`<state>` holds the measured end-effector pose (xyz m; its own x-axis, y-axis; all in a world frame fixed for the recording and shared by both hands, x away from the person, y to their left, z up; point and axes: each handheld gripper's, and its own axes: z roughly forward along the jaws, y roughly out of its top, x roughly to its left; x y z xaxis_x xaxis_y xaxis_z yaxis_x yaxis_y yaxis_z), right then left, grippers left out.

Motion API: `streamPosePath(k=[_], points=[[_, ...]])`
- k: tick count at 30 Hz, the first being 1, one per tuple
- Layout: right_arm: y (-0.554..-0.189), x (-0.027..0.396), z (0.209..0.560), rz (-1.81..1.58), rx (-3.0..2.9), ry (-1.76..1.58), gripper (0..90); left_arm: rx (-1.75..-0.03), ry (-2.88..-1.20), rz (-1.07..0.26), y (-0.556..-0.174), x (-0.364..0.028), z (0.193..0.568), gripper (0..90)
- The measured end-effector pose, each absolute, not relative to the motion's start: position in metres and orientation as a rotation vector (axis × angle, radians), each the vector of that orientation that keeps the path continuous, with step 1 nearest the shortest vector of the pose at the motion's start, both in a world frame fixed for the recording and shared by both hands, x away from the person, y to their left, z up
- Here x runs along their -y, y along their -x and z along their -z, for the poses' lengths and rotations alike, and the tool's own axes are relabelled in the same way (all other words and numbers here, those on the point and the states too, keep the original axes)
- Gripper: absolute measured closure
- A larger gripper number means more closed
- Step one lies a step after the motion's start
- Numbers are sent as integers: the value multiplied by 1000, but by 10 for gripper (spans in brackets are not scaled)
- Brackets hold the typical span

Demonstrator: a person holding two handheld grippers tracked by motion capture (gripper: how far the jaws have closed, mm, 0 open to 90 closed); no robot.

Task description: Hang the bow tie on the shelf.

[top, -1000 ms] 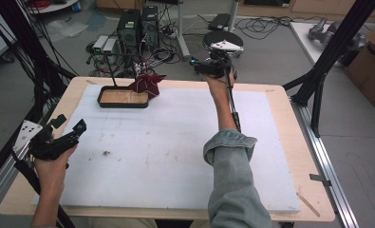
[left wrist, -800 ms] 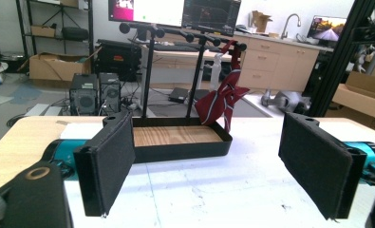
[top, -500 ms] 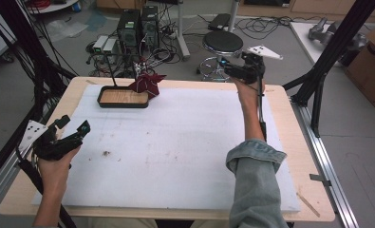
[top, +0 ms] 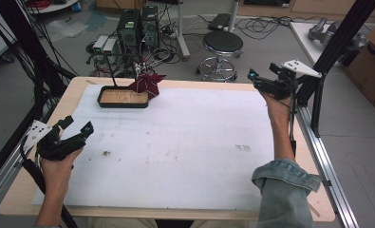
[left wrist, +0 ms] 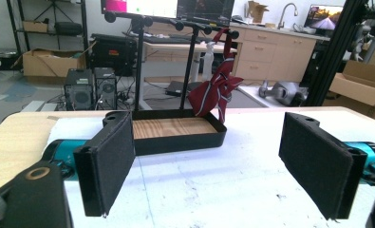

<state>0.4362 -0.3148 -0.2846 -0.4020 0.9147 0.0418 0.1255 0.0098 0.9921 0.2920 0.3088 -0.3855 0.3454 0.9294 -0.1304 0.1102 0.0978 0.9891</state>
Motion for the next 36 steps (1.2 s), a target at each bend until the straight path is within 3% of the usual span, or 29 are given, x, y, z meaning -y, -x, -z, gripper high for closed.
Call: streamPosePath(k=[16,36], points=[[-352,358,328,-1495,-1573,-1103,118,-1063,-1332,-824,-289,-311,384,196],[-279,347,405,-1544,-1587,-1139,118,-1068,-1346,-837,-287,-312,384,195]])
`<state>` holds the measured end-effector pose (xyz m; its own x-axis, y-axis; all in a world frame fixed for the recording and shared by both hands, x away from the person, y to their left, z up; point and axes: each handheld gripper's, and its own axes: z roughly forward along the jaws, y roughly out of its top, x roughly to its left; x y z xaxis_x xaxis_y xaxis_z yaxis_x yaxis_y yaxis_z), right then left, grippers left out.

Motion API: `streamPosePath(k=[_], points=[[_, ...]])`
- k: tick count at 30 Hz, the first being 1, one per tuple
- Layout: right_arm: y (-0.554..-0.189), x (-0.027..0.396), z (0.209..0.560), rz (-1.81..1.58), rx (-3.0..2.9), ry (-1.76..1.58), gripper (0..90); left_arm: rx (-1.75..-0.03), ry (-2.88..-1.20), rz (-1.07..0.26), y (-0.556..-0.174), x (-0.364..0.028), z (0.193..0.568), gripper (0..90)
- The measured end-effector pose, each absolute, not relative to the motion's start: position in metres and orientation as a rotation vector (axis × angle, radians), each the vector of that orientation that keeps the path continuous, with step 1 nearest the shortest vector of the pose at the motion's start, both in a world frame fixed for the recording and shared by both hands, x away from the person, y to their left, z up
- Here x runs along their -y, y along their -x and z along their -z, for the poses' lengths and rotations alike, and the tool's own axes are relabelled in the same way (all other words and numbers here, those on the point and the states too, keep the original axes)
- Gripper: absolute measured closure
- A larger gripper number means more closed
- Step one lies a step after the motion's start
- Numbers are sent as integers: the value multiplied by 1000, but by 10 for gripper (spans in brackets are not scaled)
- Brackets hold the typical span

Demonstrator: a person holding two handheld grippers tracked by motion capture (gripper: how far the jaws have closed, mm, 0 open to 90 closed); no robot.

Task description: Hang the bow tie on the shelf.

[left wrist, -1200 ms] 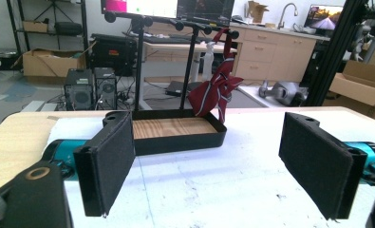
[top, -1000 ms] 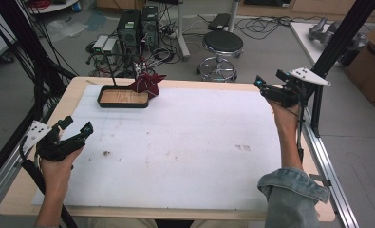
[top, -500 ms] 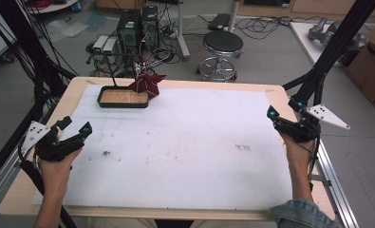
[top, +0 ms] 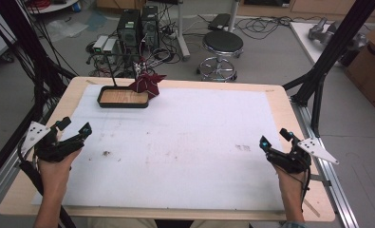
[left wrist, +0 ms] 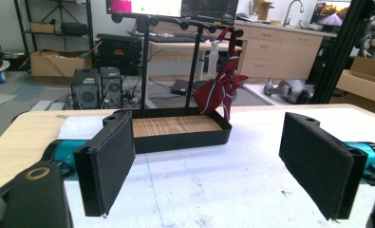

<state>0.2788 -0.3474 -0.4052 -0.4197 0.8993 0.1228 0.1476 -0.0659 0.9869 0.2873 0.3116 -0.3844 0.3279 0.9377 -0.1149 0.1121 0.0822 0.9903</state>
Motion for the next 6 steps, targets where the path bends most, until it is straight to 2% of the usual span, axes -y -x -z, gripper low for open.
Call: streamPosePath(k=[6], points=[[-274,341,410,-1531,-1610,-1124,118,-1075,-1358,-839,-287,-311,387,195]])
